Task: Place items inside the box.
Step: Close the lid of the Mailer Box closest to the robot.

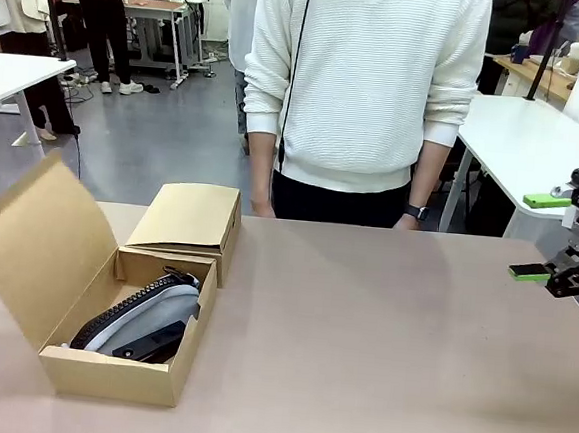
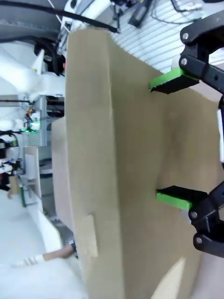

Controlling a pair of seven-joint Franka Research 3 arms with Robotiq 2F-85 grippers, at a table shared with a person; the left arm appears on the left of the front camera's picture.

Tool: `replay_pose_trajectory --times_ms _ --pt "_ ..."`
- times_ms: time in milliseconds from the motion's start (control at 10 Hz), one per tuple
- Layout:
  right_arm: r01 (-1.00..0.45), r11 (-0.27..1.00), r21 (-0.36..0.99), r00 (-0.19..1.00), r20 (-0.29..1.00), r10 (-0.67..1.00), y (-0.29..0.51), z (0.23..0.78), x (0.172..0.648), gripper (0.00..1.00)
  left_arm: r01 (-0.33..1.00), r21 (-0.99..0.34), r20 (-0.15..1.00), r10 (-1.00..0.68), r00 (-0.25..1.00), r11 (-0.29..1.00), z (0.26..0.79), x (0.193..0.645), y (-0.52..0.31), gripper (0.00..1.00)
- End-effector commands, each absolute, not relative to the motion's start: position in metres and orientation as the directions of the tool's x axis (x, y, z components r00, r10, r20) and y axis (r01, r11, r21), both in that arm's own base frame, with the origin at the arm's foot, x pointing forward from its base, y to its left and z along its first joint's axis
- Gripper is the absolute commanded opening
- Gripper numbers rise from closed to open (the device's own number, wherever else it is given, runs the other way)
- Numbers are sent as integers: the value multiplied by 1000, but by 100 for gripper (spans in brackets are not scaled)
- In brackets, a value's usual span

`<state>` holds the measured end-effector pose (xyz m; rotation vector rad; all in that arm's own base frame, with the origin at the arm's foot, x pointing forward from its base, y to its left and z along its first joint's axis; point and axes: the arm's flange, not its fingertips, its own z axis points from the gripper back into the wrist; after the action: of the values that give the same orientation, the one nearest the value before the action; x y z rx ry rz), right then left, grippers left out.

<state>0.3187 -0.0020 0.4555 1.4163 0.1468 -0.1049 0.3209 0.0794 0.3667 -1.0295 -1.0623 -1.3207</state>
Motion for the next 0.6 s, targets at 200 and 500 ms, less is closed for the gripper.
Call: replay_pose_trajectory --times_ms 200,500 --pt "162 152 975 986 -167 22 -4 459 319 100 995 41 953 -296 -66 -92 360 302 -19 100" --pt "162 152 975 986 -167 22 -4 459 319 100 998 53 964 -261 -56 -20 370 305 -5 100"
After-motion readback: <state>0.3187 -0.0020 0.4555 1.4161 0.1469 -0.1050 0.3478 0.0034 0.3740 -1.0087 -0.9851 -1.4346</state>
